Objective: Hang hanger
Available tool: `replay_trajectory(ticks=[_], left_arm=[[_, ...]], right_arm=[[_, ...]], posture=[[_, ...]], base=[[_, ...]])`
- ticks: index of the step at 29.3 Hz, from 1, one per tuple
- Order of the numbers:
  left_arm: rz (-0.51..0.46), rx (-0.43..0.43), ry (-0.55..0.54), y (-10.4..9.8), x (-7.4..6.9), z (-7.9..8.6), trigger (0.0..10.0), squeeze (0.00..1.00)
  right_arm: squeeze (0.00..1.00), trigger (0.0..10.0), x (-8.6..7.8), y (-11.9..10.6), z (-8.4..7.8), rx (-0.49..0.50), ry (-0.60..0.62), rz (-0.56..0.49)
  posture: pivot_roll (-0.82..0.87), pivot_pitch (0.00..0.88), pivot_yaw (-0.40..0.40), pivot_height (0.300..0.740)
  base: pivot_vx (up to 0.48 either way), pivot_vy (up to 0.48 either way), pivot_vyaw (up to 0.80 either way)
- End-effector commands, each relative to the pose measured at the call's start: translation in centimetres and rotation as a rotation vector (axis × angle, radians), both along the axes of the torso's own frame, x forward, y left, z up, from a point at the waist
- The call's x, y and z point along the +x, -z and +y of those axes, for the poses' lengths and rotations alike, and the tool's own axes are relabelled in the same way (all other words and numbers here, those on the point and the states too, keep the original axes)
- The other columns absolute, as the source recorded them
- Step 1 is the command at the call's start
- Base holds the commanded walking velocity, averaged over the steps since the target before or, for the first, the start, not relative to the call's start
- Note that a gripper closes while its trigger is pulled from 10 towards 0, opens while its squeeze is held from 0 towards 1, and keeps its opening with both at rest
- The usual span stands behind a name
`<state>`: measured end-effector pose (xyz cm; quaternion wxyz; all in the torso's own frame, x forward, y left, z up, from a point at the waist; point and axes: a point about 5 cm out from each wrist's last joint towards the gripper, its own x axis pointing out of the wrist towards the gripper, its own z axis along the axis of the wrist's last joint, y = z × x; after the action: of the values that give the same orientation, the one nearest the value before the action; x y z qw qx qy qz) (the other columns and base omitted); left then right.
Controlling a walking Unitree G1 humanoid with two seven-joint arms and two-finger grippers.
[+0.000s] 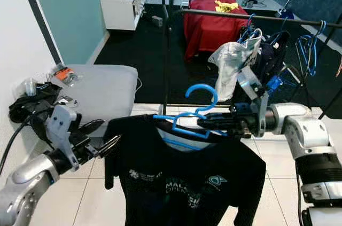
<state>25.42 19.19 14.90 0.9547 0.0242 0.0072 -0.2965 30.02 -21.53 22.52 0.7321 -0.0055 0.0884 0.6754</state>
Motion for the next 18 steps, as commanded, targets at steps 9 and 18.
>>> replay_trajectory(ticks=[9, 18], left_arm=[[0.039, -0.16, 0.195, -0.8, -0.9, -2.1, 10.0, 0.0], [0.053, -0.215, 0.233, -0.8, -1.1, -2.8, 1.5, 0.0]], right_arm=[[0.0, 10.0, 0.0, -1.4, -0.8, -0.013, 0.003, -0.042], [0.0, 10.0, -0.1, -1.2, -0.9, -0.023, -0.001, -0.032]], posture=[[-0.08, 0.0, -0.06, 0.74], [-0.08, 0.0, -0.057, 0.74]], base=[[0.0, 0.0, 0.0], [0.0, 0.0, 0.0]])
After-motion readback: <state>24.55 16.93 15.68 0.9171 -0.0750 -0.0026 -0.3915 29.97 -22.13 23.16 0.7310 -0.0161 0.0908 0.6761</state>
